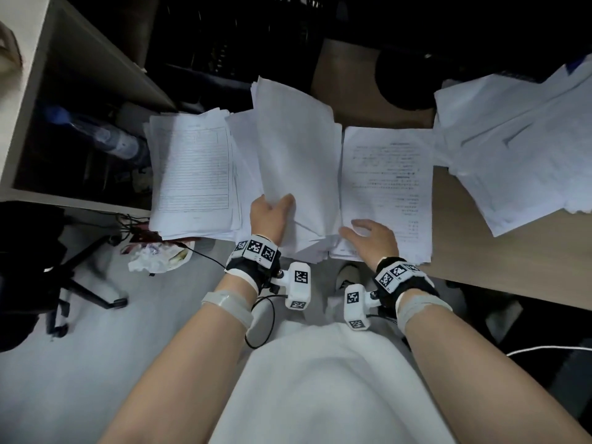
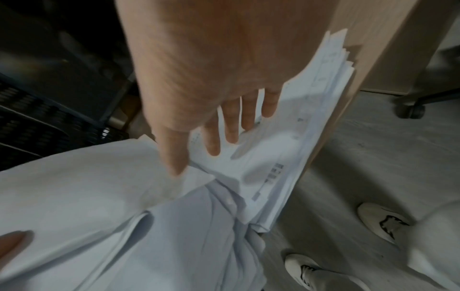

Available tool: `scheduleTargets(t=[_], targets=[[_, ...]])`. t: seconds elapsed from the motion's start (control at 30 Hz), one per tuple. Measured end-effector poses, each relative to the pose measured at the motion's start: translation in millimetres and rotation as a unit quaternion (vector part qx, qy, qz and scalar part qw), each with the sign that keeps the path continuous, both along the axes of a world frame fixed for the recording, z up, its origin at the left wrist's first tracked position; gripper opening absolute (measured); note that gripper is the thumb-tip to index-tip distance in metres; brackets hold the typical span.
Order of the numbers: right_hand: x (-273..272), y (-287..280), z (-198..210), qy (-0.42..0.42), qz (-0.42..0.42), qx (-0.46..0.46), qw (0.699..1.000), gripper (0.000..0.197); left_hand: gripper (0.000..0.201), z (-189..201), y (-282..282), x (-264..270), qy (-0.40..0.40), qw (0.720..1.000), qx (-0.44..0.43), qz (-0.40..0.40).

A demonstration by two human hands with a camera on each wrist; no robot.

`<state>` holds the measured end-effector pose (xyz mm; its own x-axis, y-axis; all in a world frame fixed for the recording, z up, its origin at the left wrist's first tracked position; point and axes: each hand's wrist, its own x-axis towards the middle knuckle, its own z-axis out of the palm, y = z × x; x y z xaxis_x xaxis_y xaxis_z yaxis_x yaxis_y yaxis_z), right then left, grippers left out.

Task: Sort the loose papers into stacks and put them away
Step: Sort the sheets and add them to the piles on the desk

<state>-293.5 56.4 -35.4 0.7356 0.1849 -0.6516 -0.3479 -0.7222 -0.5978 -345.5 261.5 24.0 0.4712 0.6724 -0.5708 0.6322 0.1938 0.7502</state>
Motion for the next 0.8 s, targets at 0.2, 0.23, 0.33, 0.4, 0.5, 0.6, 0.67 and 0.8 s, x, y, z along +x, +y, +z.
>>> scheduleTargets(t=[0.2, 0.23, 0.33, 0.4, 0.5, 0.6, 0.67, 0.8], targets=[[18, 34, 51, -0.006, 0.035, 0.165, 0.986, 0.061, 0.024, 19, -7, -5, -0.042, 0.998, 0.0, -0.048], [20, 42, 57, 0.014, 0.069, 0.193, 0.979, 0.073, 0.031, 27, -9, -5, -0.049, 0.997, -0.004, -0.054], [22, 64, 66, 0.03, 0.163, 0.247, 0.955, 0.098, 0.053, 41, -12, -9, -0.063, 0.996, 0.016, -0.065], [19, 73, 69, 0.015, 0.189, 0.25, 0.949, 0.1, 0.046, 46, -9, -16, -0.084, 0.994, 0.017, -0.061], [13, 75, 74, 0.01, 0.194, 0.233, 0.953, 0.095, 0.037, 52, -4, -30, -0.102, 0.993, 0.018, -0.061], [9, 82, 76, 0.045, 0.133, 0.223, 0.965, 0.066, 0.021, 49, 2, -41, -0.113, 0.991, 0.007, -0.064], [8, 88, 75, 0.074, 0.036, 0.226, 0.971, 0.048, 0.015, 45, 9, -45, -0.102, 0.994, 0.013, -0.037], [9, 89, 63, 0.1, -0.059, 0.224, 0.968, 0.024, 0.015, 31, 34, -54, -0.058, 0.998, -0.001, 0.037]])
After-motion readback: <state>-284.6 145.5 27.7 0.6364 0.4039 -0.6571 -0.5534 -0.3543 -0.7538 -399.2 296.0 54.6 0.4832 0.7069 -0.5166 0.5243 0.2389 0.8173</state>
